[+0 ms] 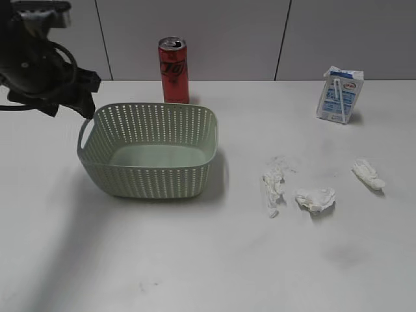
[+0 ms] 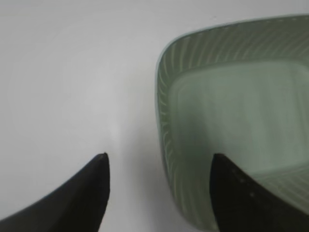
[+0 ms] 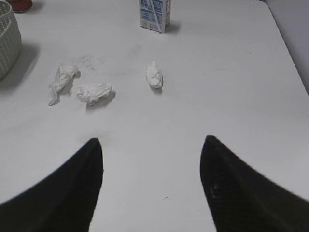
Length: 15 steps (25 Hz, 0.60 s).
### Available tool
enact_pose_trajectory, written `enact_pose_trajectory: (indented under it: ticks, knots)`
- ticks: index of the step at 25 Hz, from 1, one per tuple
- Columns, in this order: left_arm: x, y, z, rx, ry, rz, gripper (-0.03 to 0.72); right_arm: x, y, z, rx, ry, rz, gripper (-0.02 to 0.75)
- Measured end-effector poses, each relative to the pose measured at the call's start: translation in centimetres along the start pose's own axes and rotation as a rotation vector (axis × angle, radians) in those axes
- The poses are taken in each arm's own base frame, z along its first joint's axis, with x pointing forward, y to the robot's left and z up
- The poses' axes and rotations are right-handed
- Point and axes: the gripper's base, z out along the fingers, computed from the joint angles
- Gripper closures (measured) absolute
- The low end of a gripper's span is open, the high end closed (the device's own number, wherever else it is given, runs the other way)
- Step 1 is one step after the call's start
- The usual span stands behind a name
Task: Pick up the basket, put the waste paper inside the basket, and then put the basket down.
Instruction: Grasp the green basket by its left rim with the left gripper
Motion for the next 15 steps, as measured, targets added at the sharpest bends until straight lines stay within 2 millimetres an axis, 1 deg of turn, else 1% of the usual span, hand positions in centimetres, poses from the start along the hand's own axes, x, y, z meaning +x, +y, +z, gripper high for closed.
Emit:
enact_pose_trajectory:
  ticks: [1,3,6,8,11,13,15]
  knots:
    - [-0.5,0.0,1.2,-0.001,0.029,0.001,0.190,0.0,0.0,0.0,0.000,0.000,0.000,0.258]
    - [-1.4,0.0,3.1,-0.002,0.066,0.000,0.190,0.0,0.0,0.0,0.000,0.000,0.000,0.258]
    - [-2.1,0.1,6.1,-0.003,0.122,-0.001,0.190,0.0,0.0,0.0,0.000,0.000,0.000,0.258]
    - [-2.2,0.1,7.9,-0.004,0.162,-0.002,0.190,0.0,0.0,0.0,0.000,0.000,0.000,0.258]
    - [-1.9,0.1,9.9,0.001,0.214,-0.010,0.201,0.0,0.0,0.0,0.000,0.000,0.000,0.258]
    - [-1.5,0.1,10.6,0.004,0.242,-0.015,0.244,0.0,0.0,0.0,0.000,0.000,0.000,0.258]
    - [-1.4,0.1,10.8,0.006,0.259,-0.018,0.339,0.0,0.0,0.0,0.000,0.000,0.000,0.258]
